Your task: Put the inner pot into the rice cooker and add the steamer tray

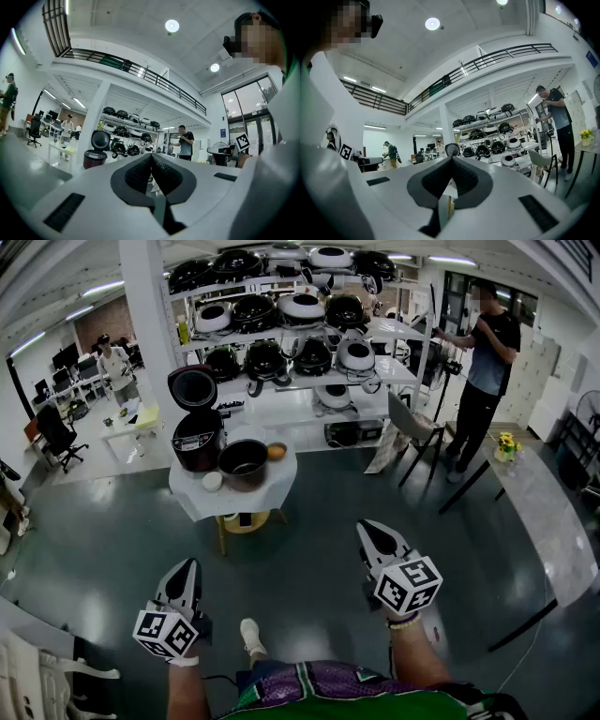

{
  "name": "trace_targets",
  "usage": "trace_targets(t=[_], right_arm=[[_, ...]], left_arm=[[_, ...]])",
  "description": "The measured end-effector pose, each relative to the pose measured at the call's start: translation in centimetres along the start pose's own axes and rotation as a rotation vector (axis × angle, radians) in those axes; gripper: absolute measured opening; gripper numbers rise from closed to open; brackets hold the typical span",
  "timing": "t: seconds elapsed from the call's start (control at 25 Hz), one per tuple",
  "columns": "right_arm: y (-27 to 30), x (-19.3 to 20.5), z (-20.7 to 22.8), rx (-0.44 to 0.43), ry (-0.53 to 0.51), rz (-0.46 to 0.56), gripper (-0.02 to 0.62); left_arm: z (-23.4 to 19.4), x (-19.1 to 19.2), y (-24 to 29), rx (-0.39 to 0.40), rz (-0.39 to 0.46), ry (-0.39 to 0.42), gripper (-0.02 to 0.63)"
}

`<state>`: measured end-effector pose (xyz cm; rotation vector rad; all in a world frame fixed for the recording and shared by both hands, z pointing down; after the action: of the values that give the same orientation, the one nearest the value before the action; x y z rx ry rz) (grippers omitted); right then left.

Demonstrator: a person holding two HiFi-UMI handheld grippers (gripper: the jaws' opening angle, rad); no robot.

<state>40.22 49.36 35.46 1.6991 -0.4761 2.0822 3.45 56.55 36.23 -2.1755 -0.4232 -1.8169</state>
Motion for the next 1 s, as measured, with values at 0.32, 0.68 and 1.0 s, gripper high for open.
trace_targets(t=[0.32, 0.68, 1.0], right_arm=[[-0.3, -0.2, -0.1, 0.002, -0.009, 0.004, 0.002], [-0.7, -0.3, 0.3, 0.004, -0.021, 0.010, 0.002], [-0.7, -0.3, 1.8, 0.025, -0.008, 0.039, 0.006]], left_arm=[[0.0, -0.3, -0.5, -0.014, 0.006, -0.002, 0.021], [0.1, -0.1, -0.3, -0.017, 0.008, 0.012, 0.021], [0.1, -0.2, 0.6, -0.024, 0.002, 0.010, 0.021]])
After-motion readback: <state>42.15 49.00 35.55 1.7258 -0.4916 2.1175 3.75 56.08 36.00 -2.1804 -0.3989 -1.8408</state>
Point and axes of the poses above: the fingertips, and each gripper's own axes: y forward along the fingers, z to its right, x out of its underside, the point moved 5 cm from there along -y, backward along the fingers, and after that the axes turned 2 degrees about x, right-handed, at the moved point
